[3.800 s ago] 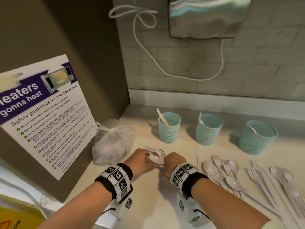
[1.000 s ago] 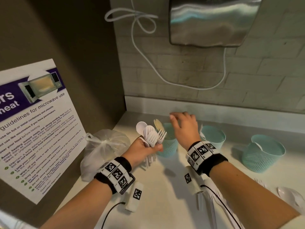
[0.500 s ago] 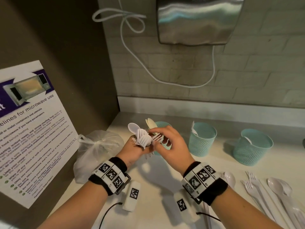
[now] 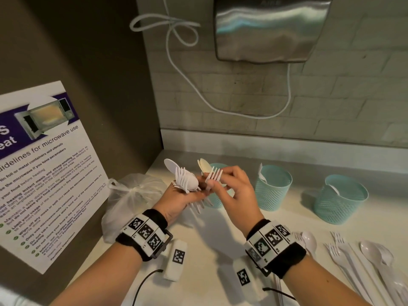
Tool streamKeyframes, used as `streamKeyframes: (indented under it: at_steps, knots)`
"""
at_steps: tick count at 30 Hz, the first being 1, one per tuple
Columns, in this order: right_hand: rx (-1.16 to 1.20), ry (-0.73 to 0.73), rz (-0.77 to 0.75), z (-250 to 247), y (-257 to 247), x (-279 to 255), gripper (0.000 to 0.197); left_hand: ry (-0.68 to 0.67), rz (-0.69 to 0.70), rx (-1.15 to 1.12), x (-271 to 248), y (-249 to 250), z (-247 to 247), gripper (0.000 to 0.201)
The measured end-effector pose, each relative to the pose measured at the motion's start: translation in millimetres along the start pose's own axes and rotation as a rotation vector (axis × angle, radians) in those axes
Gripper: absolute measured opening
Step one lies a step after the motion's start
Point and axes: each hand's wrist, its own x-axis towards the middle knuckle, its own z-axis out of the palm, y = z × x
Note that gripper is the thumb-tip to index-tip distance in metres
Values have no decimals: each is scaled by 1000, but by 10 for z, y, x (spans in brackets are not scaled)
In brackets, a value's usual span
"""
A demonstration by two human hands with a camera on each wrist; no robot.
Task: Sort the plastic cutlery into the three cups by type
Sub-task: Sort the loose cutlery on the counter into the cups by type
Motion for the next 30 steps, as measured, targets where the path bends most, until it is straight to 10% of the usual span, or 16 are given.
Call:
streamKeyframes:
  at_steps: [5,17,30]
  knots:
    - [176,174,97,-81,-168,78,21,-62,-26,-37,5,-8,18,33]
    - [189,-328,342,-200,14,78,28,-267,-217,-217,12,-53,212,35]
    - [465,438,336,-858,111,484,12,-109,-152,-5,258,-68,581,25]
